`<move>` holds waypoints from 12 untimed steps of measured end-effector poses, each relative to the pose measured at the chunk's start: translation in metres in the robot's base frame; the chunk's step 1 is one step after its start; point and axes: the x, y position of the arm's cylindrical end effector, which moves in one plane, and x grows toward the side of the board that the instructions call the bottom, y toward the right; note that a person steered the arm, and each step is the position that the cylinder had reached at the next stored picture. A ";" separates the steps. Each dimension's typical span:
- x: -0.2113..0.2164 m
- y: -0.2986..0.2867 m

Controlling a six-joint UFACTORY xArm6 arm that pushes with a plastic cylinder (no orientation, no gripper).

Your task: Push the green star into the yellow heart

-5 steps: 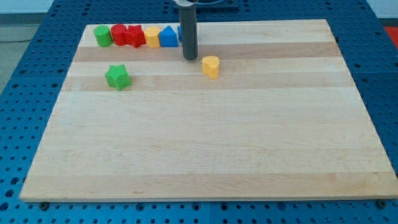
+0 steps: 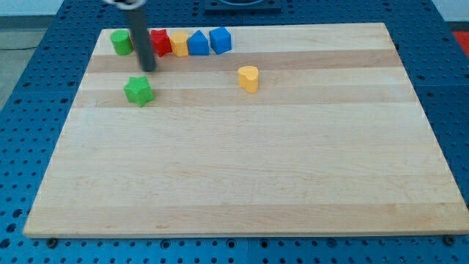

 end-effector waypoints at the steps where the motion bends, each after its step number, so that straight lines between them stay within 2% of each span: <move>1: 0.018 -0.086; 2: 0.065 -0.085; 3: 0.119 -0.049; 4: 0.130 -0.016; 8: 0.079 0.010; 10: 0.075 0.055; 11: 0.065 0.056; 12: 0.064 0.020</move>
